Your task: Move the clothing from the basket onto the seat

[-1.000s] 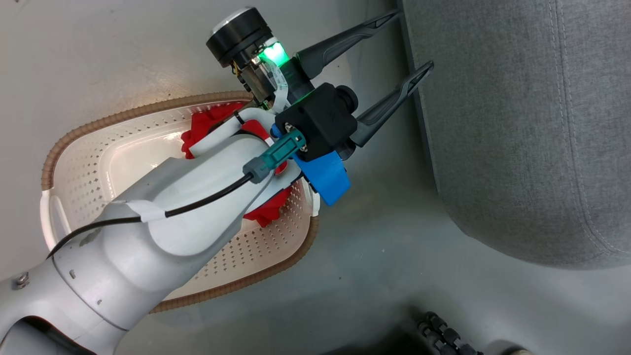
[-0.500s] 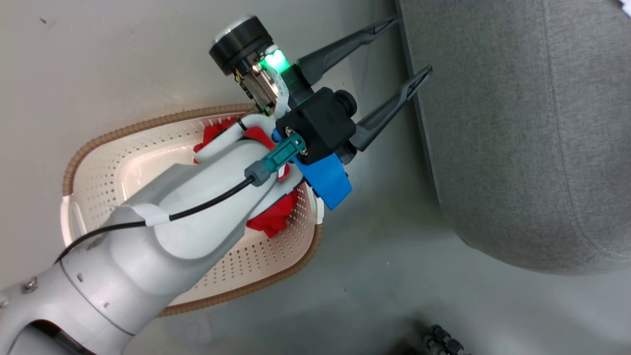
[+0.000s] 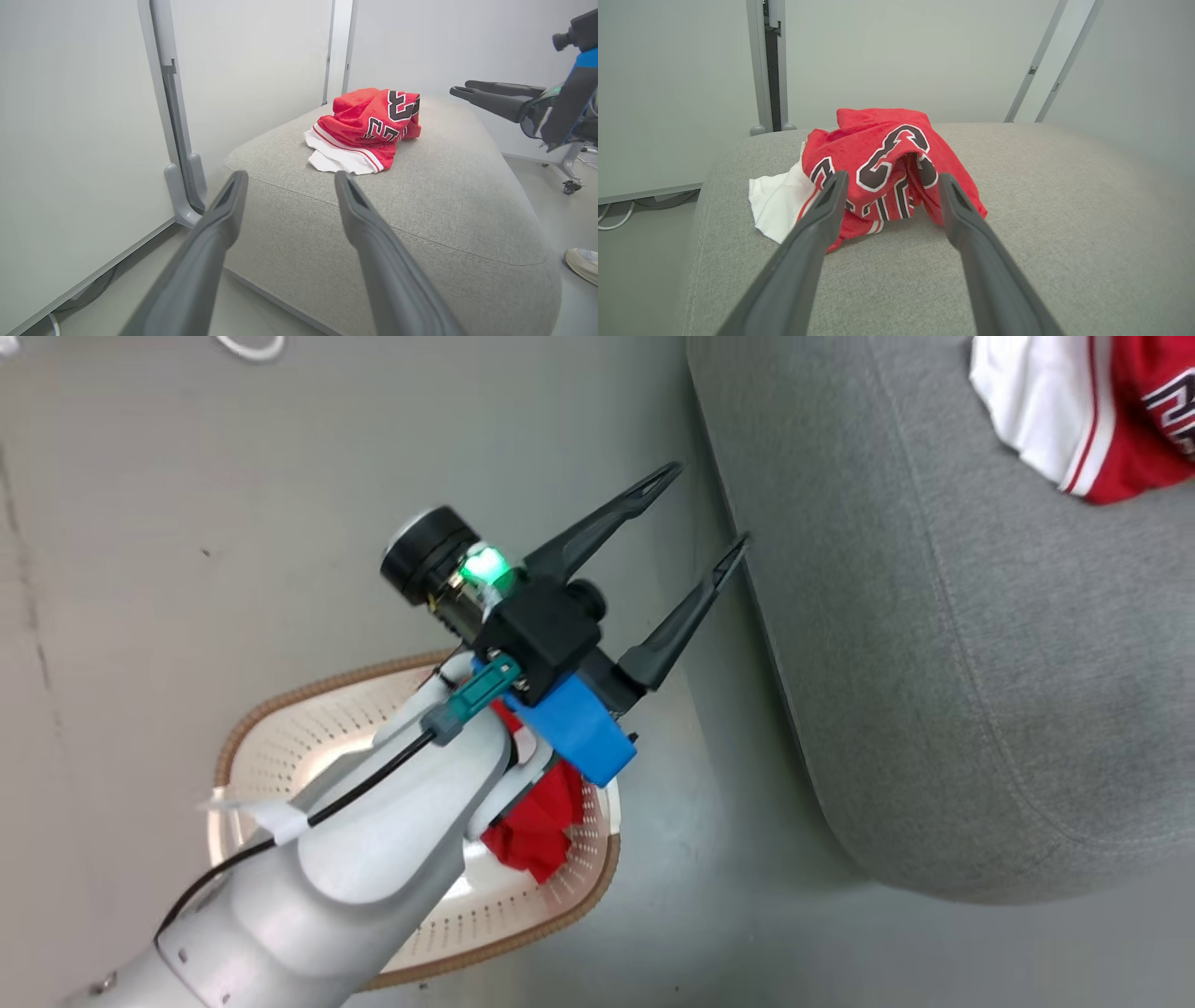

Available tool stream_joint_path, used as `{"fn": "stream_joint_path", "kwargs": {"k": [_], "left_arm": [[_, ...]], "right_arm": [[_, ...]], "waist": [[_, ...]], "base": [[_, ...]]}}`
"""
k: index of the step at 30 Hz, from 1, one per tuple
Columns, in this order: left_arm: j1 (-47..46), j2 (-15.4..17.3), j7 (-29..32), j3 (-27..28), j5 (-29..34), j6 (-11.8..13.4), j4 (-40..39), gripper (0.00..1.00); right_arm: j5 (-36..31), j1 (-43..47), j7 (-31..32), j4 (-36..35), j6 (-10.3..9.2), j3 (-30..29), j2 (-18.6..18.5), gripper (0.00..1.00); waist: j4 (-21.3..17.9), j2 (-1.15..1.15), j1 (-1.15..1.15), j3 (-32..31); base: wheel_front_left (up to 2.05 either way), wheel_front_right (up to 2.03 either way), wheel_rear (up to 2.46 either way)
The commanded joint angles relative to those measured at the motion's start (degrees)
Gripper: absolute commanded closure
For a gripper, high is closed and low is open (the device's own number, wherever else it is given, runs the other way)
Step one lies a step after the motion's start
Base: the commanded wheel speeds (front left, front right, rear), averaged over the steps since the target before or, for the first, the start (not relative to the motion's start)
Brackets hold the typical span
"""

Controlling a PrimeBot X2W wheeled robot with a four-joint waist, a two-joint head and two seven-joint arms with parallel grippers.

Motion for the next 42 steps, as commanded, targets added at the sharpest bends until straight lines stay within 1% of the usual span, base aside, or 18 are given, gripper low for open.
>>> {"fn": "stream_joint_path", "kwargs": {"k": [1,4,9,16,19,23,31,36,42], "left_arm": [[1.27,0.01,-0.24,0.61,0.11,-0.04,-0.08,0.00],[4.85,-0.30,-0.24,3.32,0.58,-0.23,-0.32,0.00],[10.89,-0.81,-0.21,9.50,1.60,0.03,-1.22,0.00],[19.66,-1.50,-0.21,19.20,4.72,0.15,-3.36,0.00],[23.15,-1.96,-0.22,23.57,6.31,-0.08,-4.49,0.00],[27.69,-2.67,-0.21,29.49,8.22,-0.30,-5.83,0.00],[36.27,-5.62,-0.21,40.02,11.75,-1.28,-8.62,0.00],[40.78,-7.23,-0.21,44.54,13.61,-1.93,-9.10,0.00],[45.00,-8.50,-0.21,47.64,15.46,-2.26,-8.85,0.00]], "right_arm": [[0.04,1.19,-0.01,-0.80,0.03,0.61,0.34,0.00],[-0.17,4.34,0.00,-4.50,0.02,2.79,1.68,0.00],[-0.40,8.90,0.00,-9.94,0.03,6.90,3.69,0.00],[-0.78,14.28,-0.01,-14.02,0.03,13.27,6.14,0.00],[-0.48,15.70,-0.01,-14.45,0.03,15.63,6.84,0.00],[-0.38,17.22,-0.01,-13.28,0.03,18.23,7.11,0.00],[0.07,19.64,-0.01,-11.39,0.03,19.86,7.86,0.00],[0.17,21.50,-0.01,-10.33,0.03,20.45,8.37,0.00],[0.19,23.38,-0.01,-8.63,0.03,20.66,8.86,0.00]], "waist": [[0.88,0.00,0.00,-4.02],[2.03,0.00,0.00,-7.57],[4.49,0.00,0.00,-12.40],[8.19,0.00,0.00,-17.58],[9.57,0.00,0.00,-19.32],[11.12,0.00,0.00,-21.33],[13.91,0.00,0.00,-24.94],[15.31,0.00,0.00,-26.56],[16.53,0.00,0.00,-28.01]], "base": [[0.00,0.00,0.00],[0.00,0.00,0.00],[0.00,0.00,0.00],[0.00,0.00,0.00],[0.00,0.00,0.00],[0.00,0.00,0.00],[0.00,0.00,0.00],[0.00,0.00,0.00],[0.00,0.00,0.00]]}}
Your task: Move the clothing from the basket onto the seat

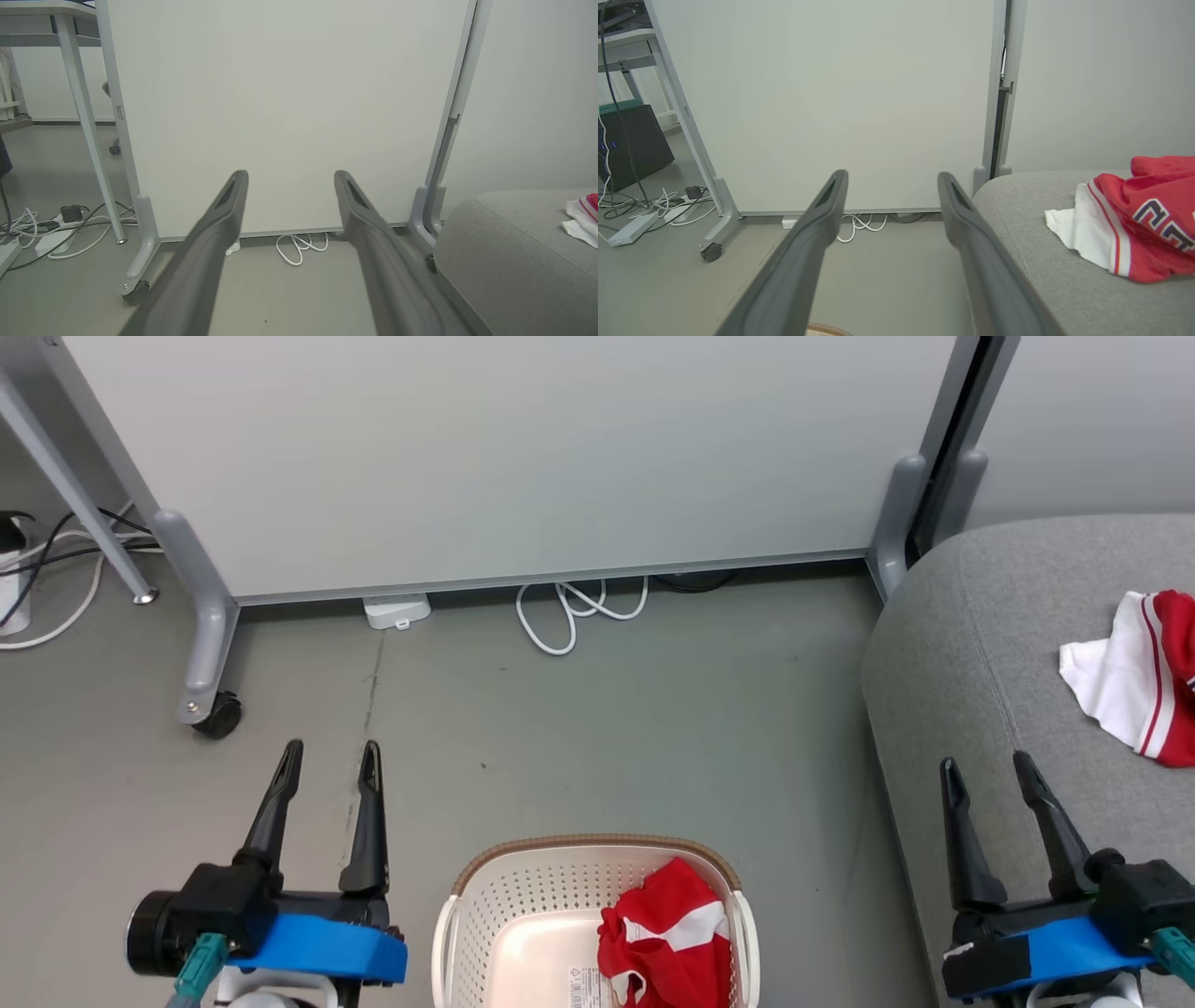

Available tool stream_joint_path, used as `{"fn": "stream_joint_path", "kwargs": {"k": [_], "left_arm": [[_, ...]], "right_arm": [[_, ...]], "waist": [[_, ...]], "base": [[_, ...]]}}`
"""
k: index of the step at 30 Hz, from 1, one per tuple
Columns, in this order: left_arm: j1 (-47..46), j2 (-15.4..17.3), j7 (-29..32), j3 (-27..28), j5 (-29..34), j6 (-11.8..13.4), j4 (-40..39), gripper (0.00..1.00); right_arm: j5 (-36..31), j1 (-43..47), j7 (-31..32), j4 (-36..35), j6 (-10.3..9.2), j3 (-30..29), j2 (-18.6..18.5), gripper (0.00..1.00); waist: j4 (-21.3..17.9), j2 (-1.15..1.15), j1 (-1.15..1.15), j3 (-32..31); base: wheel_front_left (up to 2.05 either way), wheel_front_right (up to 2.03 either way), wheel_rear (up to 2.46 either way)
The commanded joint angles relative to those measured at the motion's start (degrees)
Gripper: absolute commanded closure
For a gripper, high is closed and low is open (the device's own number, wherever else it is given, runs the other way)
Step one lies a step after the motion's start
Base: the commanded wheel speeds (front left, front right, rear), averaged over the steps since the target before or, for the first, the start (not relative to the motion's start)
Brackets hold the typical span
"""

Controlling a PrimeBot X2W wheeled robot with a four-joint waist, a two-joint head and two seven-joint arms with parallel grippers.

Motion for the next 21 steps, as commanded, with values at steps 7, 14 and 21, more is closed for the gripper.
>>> {"fn": "stream_joint_path", "kwargs": {"k": [7,14,21], "left_arm": [[2.49,-0.97,-0.17,1.06,1.48,-0.53,0.83,0.00],[3.17,-1.13,-0.17,0.19,1.48,-0.57,1.42,0.00],[3.50,-0.76,-0.17,0.17,1.45,-0.41,1.65,0.00]], "right_arm": [[0.35,1.47,-0.01,2.57,0.03,0.50,0.55,0.00],[0.26,2.08,-0.01,3.95,0.03,0.68,0.93,0.00],[0.23,2.24,-0.01,4.34,0.03,1.02,1.27,0.00]], "waist": [[1.21,0.00,0.01,-0.62],[1.63,0.00,0.01,-1.33],[1.54,0.00,0.01,-1.95]], "base": [[0.00,0.00,0.00],[0.00,0.00,0.00],[0.00,0.00,0.00]]}}
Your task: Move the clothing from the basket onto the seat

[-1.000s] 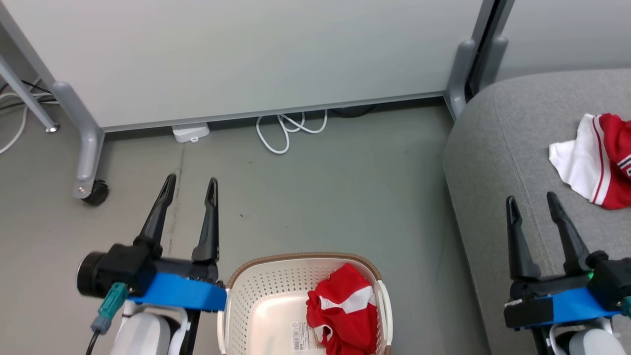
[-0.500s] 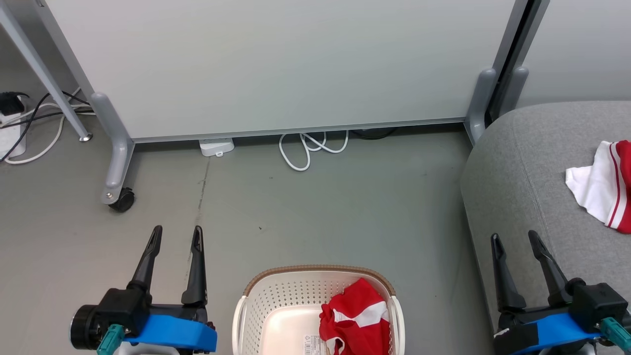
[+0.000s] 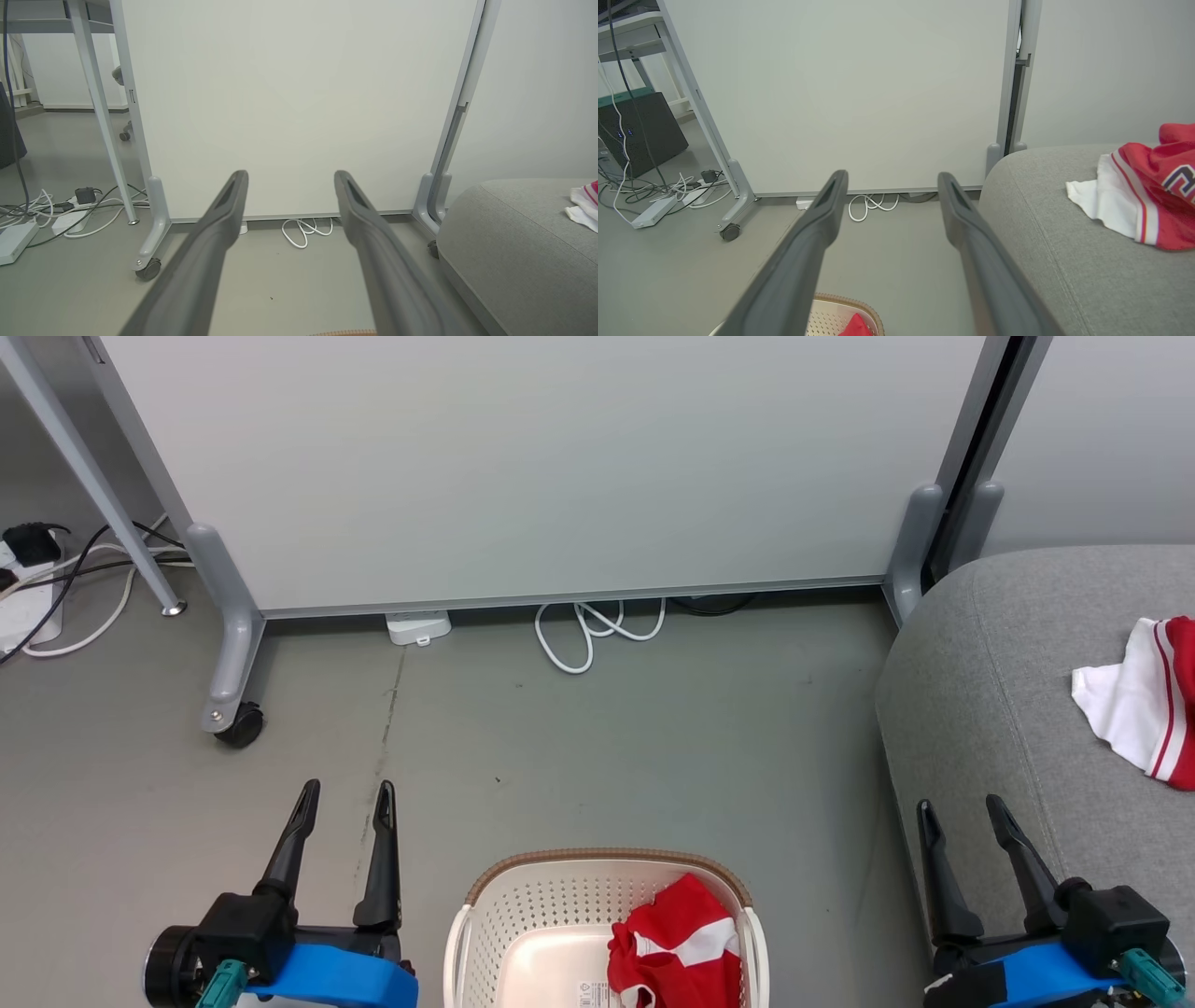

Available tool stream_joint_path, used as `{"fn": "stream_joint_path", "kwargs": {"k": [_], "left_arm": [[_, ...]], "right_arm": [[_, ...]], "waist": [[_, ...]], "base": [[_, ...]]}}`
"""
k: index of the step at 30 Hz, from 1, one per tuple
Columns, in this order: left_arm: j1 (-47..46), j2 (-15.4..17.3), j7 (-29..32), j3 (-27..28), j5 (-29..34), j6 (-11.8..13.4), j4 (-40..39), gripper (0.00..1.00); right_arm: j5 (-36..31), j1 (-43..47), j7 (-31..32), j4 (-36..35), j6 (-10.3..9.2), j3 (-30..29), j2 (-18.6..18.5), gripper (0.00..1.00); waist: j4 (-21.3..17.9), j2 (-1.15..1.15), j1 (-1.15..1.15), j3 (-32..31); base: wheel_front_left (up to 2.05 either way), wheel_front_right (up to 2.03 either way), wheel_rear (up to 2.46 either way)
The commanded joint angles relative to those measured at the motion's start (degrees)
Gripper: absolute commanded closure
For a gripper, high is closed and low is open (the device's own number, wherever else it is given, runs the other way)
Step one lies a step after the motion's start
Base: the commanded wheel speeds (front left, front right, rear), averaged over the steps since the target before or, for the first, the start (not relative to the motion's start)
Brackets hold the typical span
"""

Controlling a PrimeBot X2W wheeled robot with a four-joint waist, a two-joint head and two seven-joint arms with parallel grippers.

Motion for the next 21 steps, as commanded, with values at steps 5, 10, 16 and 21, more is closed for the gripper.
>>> {"fn": "stream_joint_path", "kwargs": {"k": [5,10,16,21], "left_arm": [[0.60,0.53,-0.16,-0.01,0.09,-0.10,0.05,0.00],[-1.11,0.78,-0.15,-1.61,-0.54,-0.09,0.68,0.00],[-6.41,2.18,-0.16,-6.94,-2.77,-0.09,4.51,0.00],[-12.43,3.27,-0.15,-11.76,-4.83,-0.09,9.56,0.00]], "right_arm": [[-0.06,0.65,-0.01,0.12,0.03,0.26,0.37,0.00],[-0.07,-0.53,-0.01,-0.26,0.03,0.74,0.43,0.00],[-0.10,-3.82,-0.01,-1.57,0.03,1.52,-0.60,0.00],[-0.07,-7.90,-0.01,-2.80,0.03,2.69,-1.35,0.00]], "waist": [[-0.18,0.00,0.00,-0.27],[-0.71,0.00,0.00,0.63],[-2.67,0.00,0.00,4.62],[-5.82,0.00,0.00,9.95]], "base": [[0.00,0.00,0.00],[0.00,0.00,0.00],[0.00,0.00,0.00],[0.00,0.00,0.00]]}}
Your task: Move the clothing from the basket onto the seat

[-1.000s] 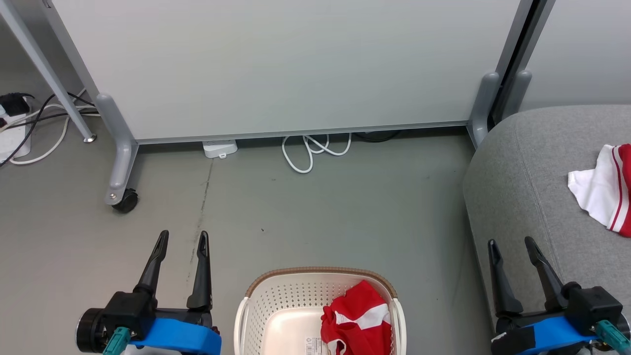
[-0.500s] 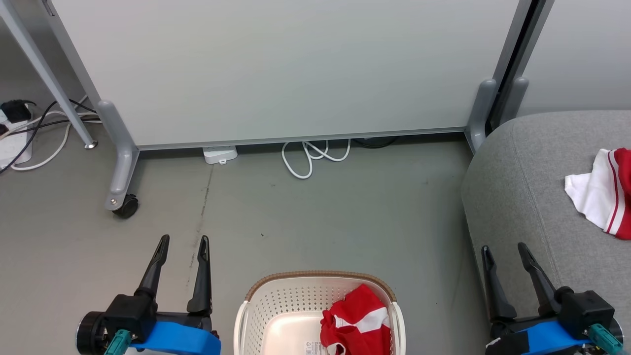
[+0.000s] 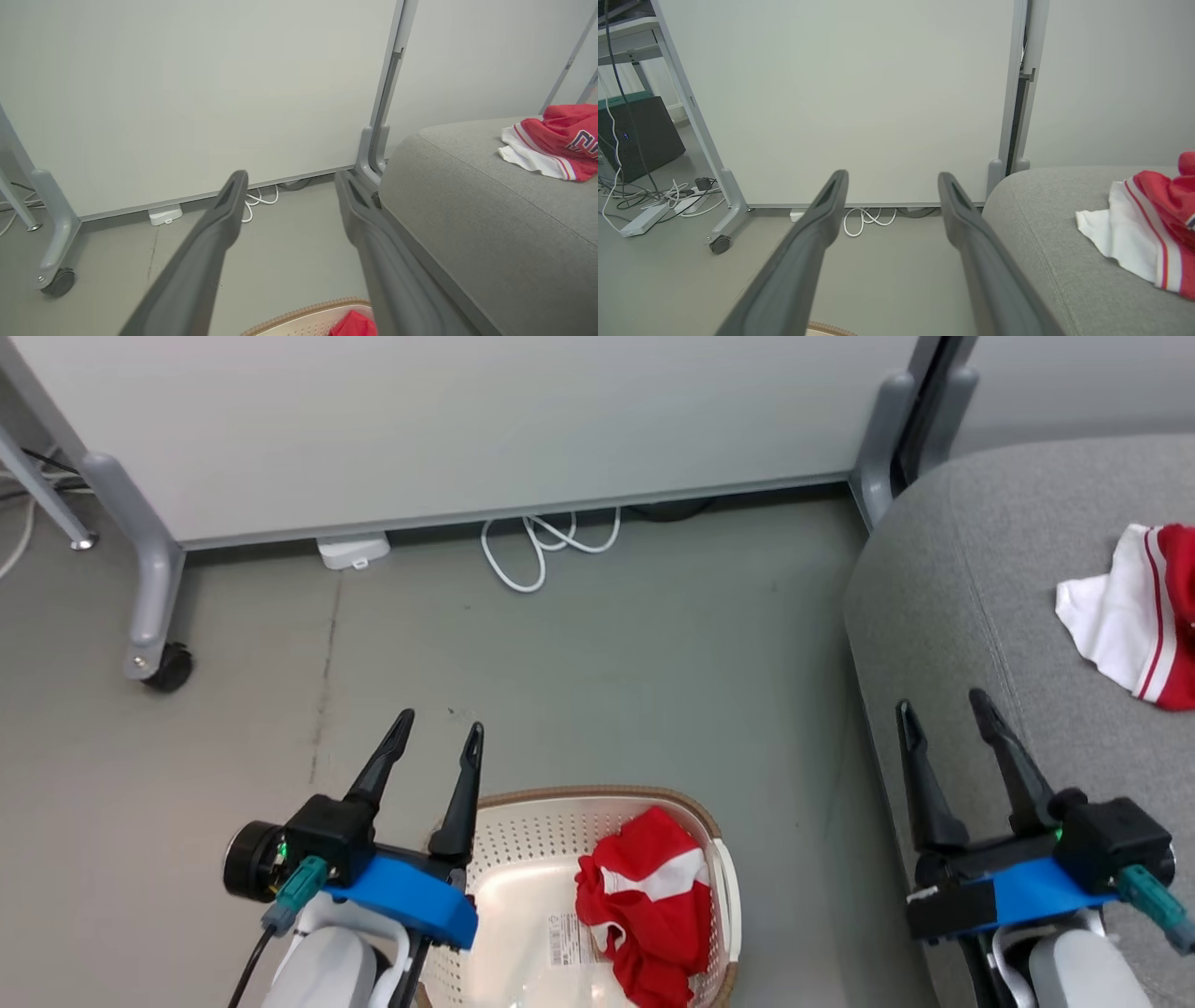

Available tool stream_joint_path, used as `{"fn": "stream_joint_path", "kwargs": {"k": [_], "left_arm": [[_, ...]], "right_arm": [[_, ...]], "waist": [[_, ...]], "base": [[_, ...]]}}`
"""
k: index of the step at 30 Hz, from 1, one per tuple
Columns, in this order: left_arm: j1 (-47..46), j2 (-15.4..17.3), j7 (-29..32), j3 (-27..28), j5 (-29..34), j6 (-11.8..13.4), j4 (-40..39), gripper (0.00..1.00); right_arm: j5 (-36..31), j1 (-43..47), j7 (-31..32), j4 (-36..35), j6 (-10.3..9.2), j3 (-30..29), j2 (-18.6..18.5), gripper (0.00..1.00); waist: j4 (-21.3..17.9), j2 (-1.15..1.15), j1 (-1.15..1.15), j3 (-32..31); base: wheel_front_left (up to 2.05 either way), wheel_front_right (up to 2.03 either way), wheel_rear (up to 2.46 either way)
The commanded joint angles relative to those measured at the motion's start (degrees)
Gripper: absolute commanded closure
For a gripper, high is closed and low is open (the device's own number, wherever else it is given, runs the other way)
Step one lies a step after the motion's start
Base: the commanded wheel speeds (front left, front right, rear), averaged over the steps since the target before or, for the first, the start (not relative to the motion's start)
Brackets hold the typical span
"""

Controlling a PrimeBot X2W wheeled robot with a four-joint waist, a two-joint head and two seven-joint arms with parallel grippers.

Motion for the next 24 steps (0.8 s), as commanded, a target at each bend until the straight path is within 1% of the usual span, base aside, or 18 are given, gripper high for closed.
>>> {"fn": "stream_joint_path", "kwargs": {"k": [1,5,12,16,20,24], "left_arm": [[-2.68,0.52,-0.16,-1.38,-0.68,-0.08,1.28,0.00],[-7.12,1.70,-0.17,-5.36,-2.38,-0.08,5.56,0.00],[-14.99,4.45,-0.17,-15.94,-6.19,-0.08,15.31,0.00],[-19.55,5.34,-0.16,-21.98,-9.03,-0.08,21.12,0.00],[-24.08,5.07,-0.17,-28.58,-13.65,-0.08,27.84,0.00],[-28.17,5.17,0.72,-35.25,-18.68,-0.08,31.96,0.00]], "right_arm": [[-0.08,-2.23,-0.01,-0.65,0.03,0.50,-0.60,0.00],[-0.11,-5.85,-0.01,-1.66,0.03,1.42,-1.05,0.00],[-0.21,-10.40,0.00,-3.48,0.03,2.17,-1.26,0.00],[-0.22,-12.45,-0.01,-4.55,0.03,1.71,-1.36,0.00],[-0.46,-13.92,-0.01,-5.78,0.03,1.61,-1.13,0.00],[-0.35,-15.67,-0.01,-6.73,0.03,1.51,-0.84,0.00]], "waist": [[-3.16,0.00,-0.01,4.33],[-5.85,0.00,-0.01,8.84],[-9.43,0.00,-0.01,16.18],[-10.46,0.00,-0.01,20.56],[-11.15,0.00,-0.01,25.05],[-11.57,0.00,-0.01,29.10]], "base": [[0.00,0.00,0.00],[0.00,0.00,0.00],[0.00,0.00,0.00],[0.00,0.00,0.00],[0.00,0.00,0.00],[0.00,0.00,0.00]]}}
